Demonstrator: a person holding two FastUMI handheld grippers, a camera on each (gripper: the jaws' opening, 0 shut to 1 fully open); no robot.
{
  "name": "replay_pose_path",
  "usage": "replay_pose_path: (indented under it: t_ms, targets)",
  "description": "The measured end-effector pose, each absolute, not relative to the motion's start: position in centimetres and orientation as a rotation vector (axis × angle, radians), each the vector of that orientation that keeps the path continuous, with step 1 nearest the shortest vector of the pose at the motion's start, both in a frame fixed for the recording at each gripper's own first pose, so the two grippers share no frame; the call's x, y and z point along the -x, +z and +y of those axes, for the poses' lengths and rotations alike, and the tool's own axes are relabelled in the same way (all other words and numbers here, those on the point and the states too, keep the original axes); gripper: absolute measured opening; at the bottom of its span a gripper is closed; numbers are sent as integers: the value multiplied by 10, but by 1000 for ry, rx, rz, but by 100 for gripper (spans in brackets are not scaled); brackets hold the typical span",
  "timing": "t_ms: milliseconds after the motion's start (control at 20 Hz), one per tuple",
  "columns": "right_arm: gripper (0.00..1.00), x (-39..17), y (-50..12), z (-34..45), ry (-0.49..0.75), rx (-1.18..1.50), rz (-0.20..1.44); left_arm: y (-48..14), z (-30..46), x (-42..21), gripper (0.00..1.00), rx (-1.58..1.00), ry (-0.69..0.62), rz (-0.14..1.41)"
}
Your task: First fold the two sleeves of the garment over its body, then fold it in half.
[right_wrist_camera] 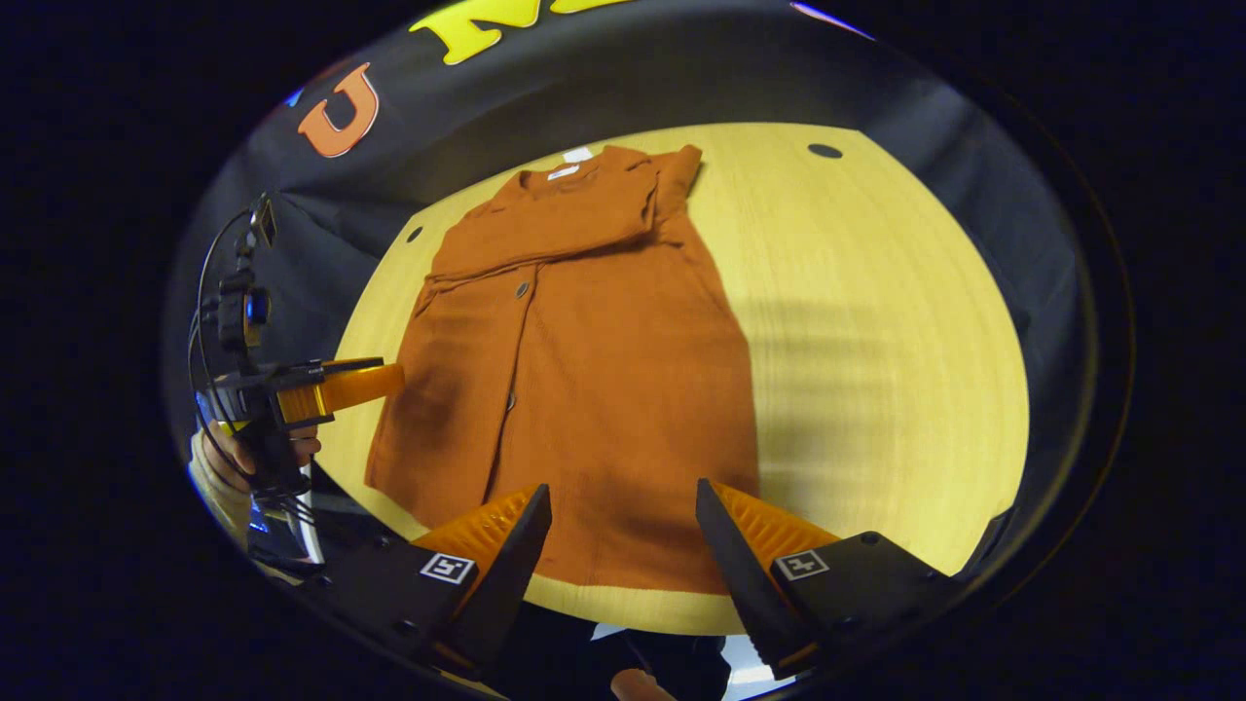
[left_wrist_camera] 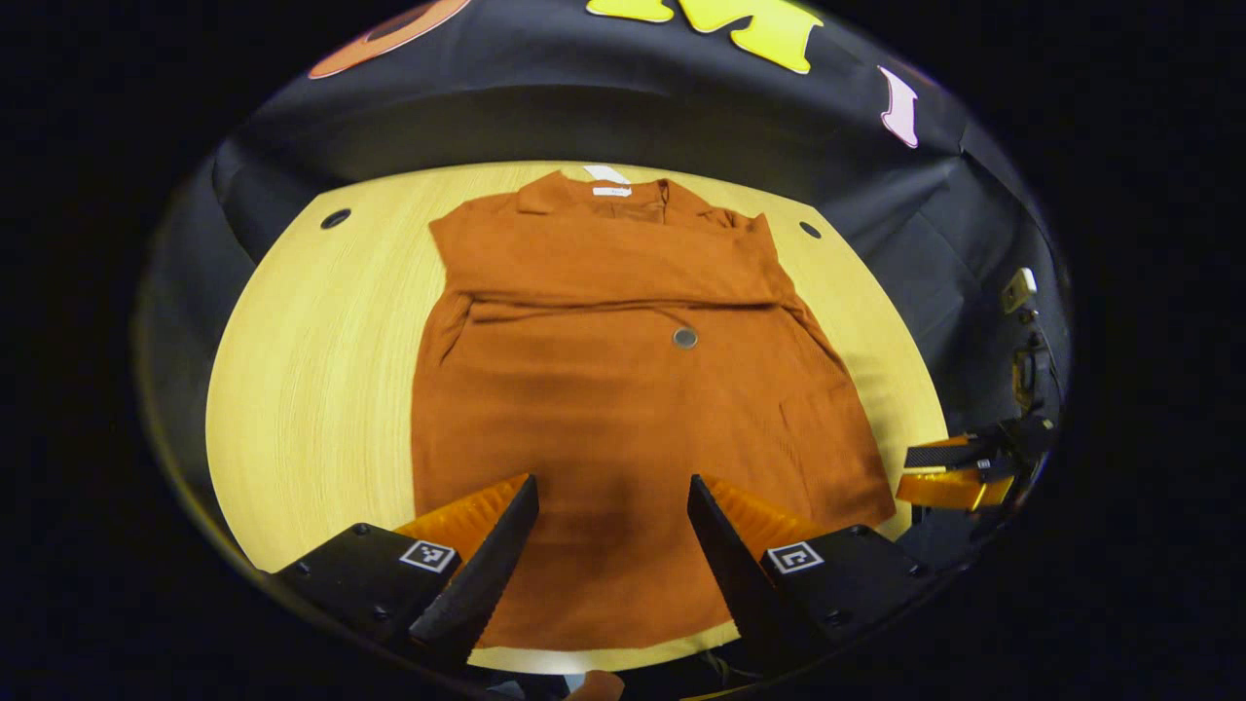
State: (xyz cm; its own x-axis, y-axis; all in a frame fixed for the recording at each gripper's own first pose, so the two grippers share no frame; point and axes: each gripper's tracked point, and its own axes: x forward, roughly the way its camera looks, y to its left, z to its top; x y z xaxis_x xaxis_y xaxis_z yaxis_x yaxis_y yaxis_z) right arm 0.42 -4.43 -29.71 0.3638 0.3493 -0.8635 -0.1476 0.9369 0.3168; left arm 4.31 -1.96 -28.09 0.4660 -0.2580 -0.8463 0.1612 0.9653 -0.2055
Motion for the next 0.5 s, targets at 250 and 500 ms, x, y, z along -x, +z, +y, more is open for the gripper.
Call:
replay_pose_path:
  t_ms: [250, 500]
  targets:
    - [95, 8, -316, -75, 348, -237, 1263, -290, 45, 17, 97, 255, -369, 1210]
    - [95, 11, -319, -95, 383, -256, 1298, -290, 74, 35, 97, 424, -442, 1274]
